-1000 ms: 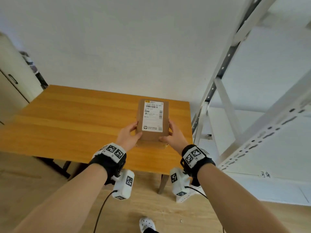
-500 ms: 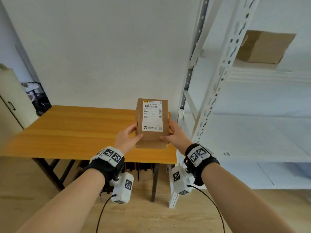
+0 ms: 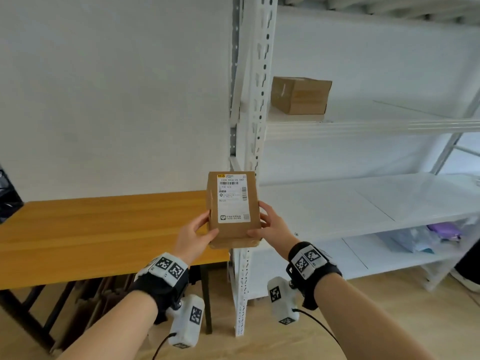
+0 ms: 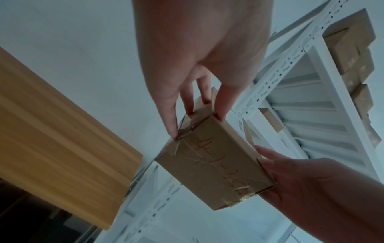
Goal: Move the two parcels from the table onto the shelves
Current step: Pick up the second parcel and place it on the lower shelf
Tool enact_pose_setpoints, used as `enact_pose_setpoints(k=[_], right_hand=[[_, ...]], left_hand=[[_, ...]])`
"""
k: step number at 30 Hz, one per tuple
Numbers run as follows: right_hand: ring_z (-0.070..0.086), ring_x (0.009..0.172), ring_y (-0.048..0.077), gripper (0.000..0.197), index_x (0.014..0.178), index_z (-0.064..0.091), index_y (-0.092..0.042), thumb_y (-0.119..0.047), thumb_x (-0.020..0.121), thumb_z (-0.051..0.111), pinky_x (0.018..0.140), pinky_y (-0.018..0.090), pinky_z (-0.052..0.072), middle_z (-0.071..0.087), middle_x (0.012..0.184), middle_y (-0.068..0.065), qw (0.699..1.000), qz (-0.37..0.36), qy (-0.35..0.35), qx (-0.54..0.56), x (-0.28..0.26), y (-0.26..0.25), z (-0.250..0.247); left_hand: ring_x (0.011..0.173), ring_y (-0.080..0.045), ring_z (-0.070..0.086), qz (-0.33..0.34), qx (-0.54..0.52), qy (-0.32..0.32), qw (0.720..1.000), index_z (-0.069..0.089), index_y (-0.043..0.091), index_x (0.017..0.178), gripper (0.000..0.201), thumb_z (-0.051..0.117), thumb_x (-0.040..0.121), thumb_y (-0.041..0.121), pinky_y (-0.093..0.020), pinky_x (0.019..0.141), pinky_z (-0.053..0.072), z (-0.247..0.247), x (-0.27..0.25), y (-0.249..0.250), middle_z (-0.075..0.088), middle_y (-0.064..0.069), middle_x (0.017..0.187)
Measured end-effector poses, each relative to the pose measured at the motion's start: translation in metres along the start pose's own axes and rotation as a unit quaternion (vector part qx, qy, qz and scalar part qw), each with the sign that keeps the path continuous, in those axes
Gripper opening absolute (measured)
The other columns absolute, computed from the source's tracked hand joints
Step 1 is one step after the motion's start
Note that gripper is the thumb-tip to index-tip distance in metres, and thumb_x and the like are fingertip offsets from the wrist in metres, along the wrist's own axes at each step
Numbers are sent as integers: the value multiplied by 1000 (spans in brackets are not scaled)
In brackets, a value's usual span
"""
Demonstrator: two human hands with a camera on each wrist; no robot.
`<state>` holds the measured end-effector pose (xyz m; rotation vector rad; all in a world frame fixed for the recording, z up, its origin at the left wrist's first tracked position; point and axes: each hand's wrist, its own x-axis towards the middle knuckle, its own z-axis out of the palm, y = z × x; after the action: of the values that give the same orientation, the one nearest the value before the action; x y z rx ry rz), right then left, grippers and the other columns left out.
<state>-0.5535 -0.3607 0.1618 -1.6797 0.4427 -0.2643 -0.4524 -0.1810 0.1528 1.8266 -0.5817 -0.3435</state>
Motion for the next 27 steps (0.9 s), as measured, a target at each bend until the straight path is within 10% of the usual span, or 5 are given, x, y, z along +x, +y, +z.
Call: enact_pose_setpoints(k=[13,19,27], right_hand=[[60,106,22,88,148,22,-29,11,81,62,73,24,52,63,116,8,998,41,-39,32,-34,61,-198],[60,114,26,92,151,18,-29,12,81,60,90,36,54,60,128,13,994,60,-87,42,-25,86,-276],[61,109,30,85,147,27,-28,19,82,54,74,29,55,61,127,20,984,83,-120,99,13,105,-323]], left_hand=[[132,-22,48,-62,-89,-24,994,45,21,141,65,66,84,-2,-33,90,54,198,-11,39,49,-3,144],[132,-19,47,-81,-90,-25,992,44,20,142,67,67,84,-3,-19,80,55,267,-6,57,48,-4,145],[133,-17,45,-109,-89,-5,990,46,22,141,64,66,85,-1,-37,100,50,309,27,60,51,-3,143]])
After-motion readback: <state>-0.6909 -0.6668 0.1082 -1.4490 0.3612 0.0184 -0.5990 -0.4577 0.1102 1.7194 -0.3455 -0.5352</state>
